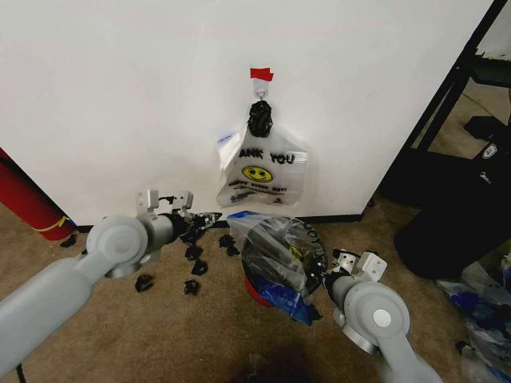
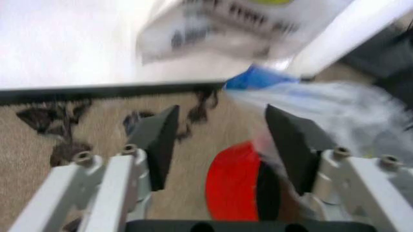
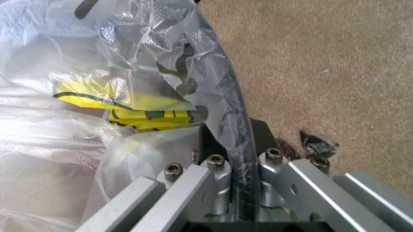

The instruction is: Pick up the garbage bag from the wall and place it over the trash bin.

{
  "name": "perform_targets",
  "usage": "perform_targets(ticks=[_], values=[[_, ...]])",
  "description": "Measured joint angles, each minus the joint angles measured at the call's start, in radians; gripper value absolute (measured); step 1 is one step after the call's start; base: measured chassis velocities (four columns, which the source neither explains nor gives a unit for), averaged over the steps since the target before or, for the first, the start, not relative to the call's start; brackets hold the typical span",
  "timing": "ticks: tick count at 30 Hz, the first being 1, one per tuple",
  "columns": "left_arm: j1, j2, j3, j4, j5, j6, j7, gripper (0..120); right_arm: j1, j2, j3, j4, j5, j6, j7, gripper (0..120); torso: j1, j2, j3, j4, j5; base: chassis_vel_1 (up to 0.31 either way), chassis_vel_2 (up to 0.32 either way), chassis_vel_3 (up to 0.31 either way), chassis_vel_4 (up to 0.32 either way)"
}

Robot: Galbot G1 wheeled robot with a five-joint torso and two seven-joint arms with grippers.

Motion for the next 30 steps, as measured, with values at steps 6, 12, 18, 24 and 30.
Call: perform_targets(ticks=[6, 12, 18, 24, 30], values=[[0.177, -0.028, -0.072, -0.200, 0.059, -0.060, -0.030, 83, 0.025, 0.022, 0.012, -0.024, -0.005, 0.032, -0.007, 0, 0.000, 0.000, 0.000, -0.0001, 0.0008, 0.000, 0.000, 0.000, 0.000], [0.280, -0.072, -0.057, -0.295, 0.109, -0.071, -0.029, 98, 0.053, 0.048, 0.058, -0.034, 0.049, 0.070, 0.018, 0, 0.000, 0.000, 0.000, -0.0002, 0.0001, 0.000, 0.000, 0.000, 0.000], [0.290, -0.089, -0.026, -0.318, 0.087, -0.069, -0.028, 100, 0.085, 0.053, 0.053, -0.050, 0.059, 0.089, 0.020, 0, 0.000, 0.000, 0.000, 0.0000, 0.0001, 0.000, 0.000, 0.000, 0.000], [0.285, -0.113, 0.013, -0.264, 0.149, -0.073, 0.001, 100, 0.094, 0.074, 0.039, -0.062, 0.049, 0.102, -0.011, 0, 0.000, 0.000, 0.000, 0.0000, 0.0001, 0.000, 0.000, 0.000, 0.000], [0.286, -0.125, 0.017, -0.219, 0.150, -0.085, 0.051, 100, 0.082, 0.080, 0.037, -0.064, 0.027, 0.102, -0.035, 0, 0.000, 0.000, 0.000, -0.0002, 0.0002, 0.000, 0.000, 0.000, 0.000]])
